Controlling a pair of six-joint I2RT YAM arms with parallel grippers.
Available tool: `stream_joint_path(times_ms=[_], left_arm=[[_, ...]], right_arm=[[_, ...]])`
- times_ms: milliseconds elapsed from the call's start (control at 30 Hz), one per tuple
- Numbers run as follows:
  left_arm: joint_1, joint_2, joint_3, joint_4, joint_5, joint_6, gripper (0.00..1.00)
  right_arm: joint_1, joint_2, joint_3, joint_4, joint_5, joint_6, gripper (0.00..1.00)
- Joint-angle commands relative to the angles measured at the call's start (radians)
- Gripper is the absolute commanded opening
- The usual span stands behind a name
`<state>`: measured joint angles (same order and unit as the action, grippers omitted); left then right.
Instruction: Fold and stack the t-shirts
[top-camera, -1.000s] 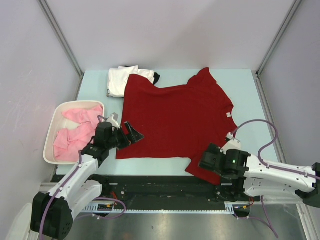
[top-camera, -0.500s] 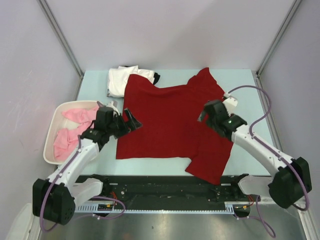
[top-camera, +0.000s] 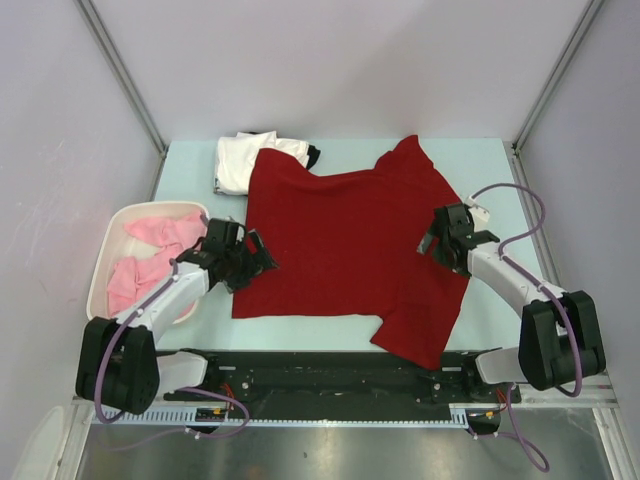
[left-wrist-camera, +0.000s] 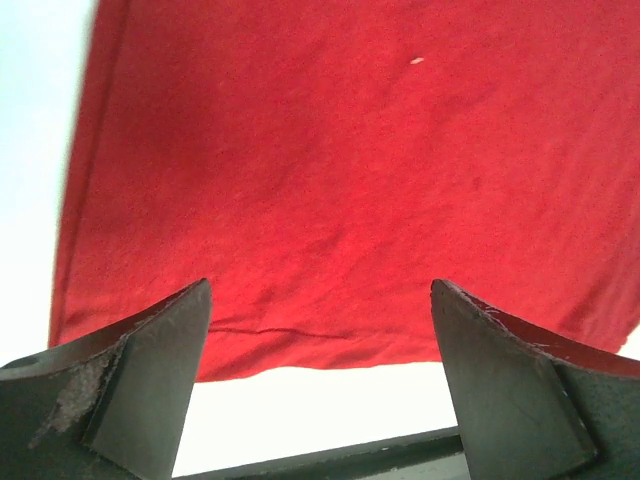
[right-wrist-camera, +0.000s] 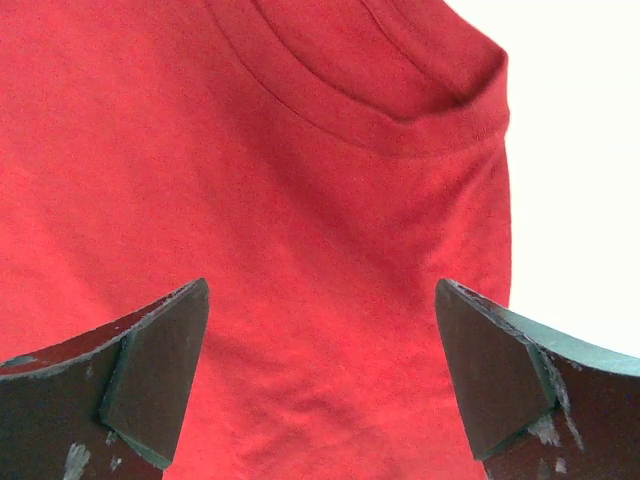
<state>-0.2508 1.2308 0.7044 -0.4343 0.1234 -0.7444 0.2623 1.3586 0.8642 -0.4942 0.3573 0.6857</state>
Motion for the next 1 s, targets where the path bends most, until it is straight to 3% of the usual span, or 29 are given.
stream_joint_path(times_ms=[0, 300, 533, 967], left_arm=[[0.002, -0.109, -0.055, -0.116, -0.093, -0.085, 0.94], [0.002, -0.358, -0.184, -0.274, -0.238, -0.228, 0.86], [0.002, -0.314, -0.217, -0.327, -0.323, -0.291, 0.77], [0.002, -0.137, -0.204, -0.215, -0.381, -0.302, 0.66]], right_arm=[[-0.014, -0.035, -0.085, 0.034, -0.046, 0.02, 1.0], [-0.015, -0.099, -0.133, 0.089, -0.106, 0.02, 1.0], [-0.017, -0.127, -0.152, 0.111, -0.144, 0.011, 1.0], [-0.021, -0.116, -0.162, 0.14, -0.169, -0.021, 1.0]])
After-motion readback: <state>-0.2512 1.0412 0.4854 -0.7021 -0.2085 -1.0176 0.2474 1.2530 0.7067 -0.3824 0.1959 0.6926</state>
